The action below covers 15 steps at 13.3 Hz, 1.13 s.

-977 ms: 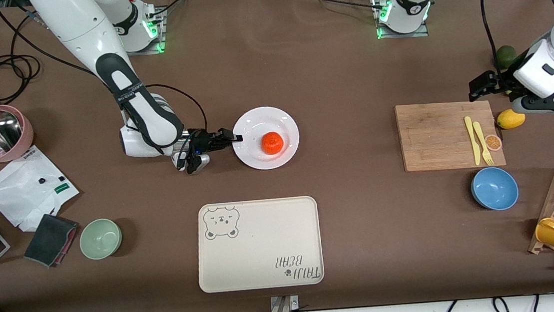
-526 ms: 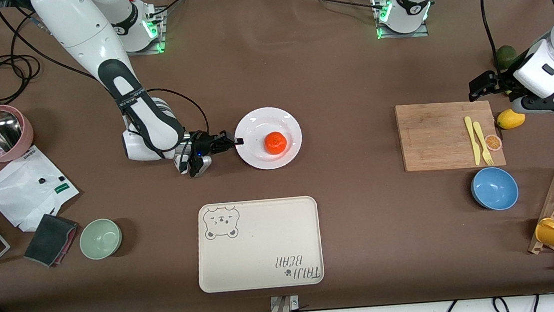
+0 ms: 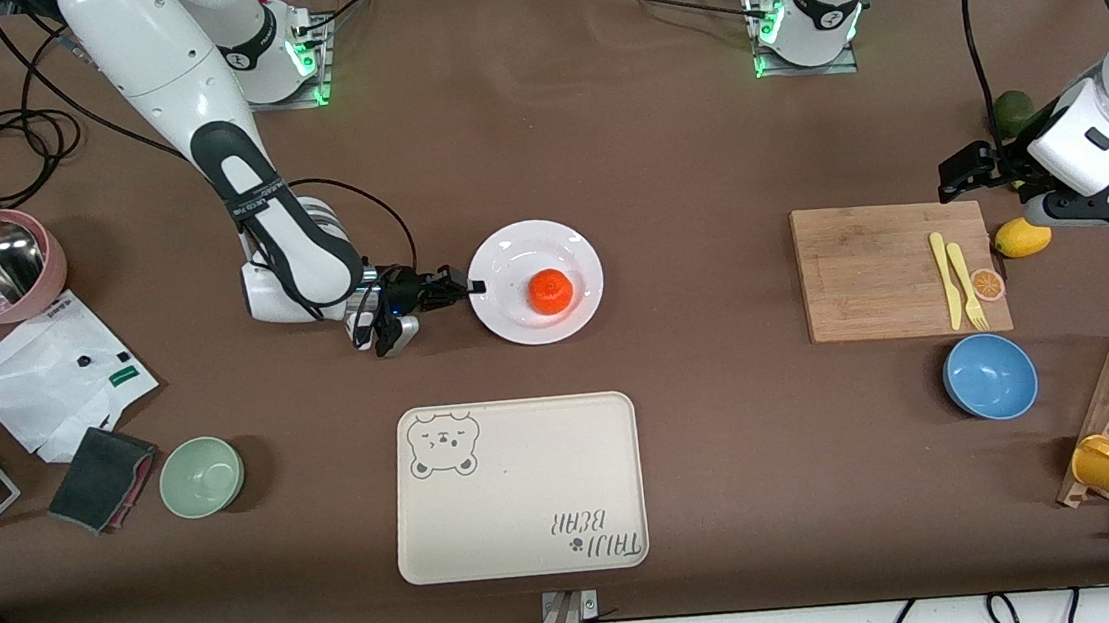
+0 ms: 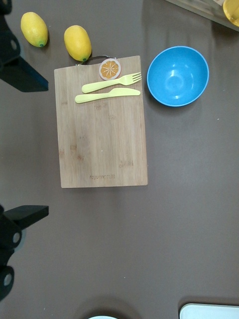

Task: Place orange and plate with both arms
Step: 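Slide the plate with the right gripper onto the bear placemat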

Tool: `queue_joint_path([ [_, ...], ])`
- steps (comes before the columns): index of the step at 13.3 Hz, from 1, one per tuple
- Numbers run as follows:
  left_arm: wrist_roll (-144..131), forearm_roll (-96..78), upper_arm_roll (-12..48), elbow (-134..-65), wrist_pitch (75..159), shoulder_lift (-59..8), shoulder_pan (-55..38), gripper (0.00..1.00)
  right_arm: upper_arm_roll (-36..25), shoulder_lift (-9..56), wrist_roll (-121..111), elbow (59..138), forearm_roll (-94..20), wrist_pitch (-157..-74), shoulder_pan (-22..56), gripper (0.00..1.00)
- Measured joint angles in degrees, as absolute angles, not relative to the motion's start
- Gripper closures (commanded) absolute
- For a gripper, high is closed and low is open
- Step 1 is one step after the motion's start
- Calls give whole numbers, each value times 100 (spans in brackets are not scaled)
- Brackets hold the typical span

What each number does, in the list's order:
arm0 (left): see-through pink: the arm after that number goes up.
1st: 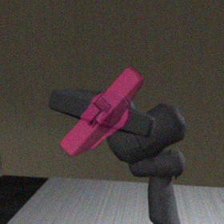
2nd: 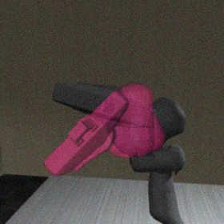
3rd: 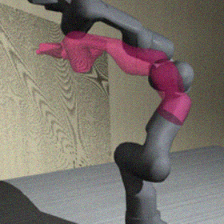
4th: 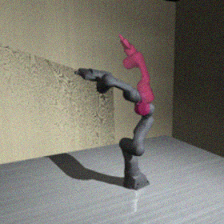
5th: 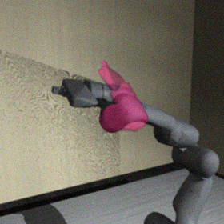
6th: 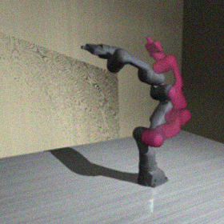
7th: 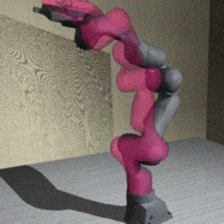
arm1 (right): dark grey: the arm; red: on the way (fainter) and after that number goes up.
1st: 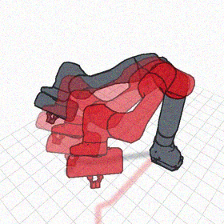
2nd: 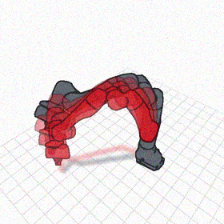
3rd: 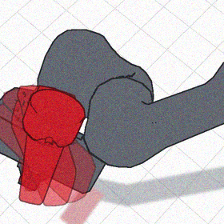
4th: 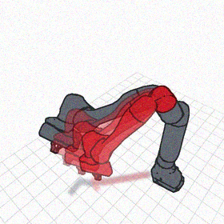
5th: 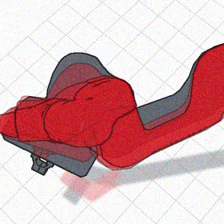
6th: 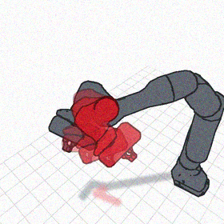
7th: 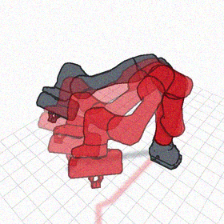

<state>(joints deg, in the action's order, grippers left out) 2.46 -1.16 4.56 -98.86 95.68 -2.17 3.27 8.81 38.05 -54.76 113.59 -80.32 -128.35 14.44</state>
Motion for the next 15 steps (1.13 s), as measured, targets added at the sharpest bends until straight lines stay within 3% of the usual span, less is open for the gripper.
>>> queue_joint_path([
  [7, 246, -116, 456, -9886, 9568, -217, 327, 0, 871, 3821, -5137, 11050, -8316, -12737, 1351, 100],
  [15, 246, -116, 456, -9886, 9568, -218, 327, 0, 818, 4069, -4064, 9848, -8318, -12734, 978, 100],
])
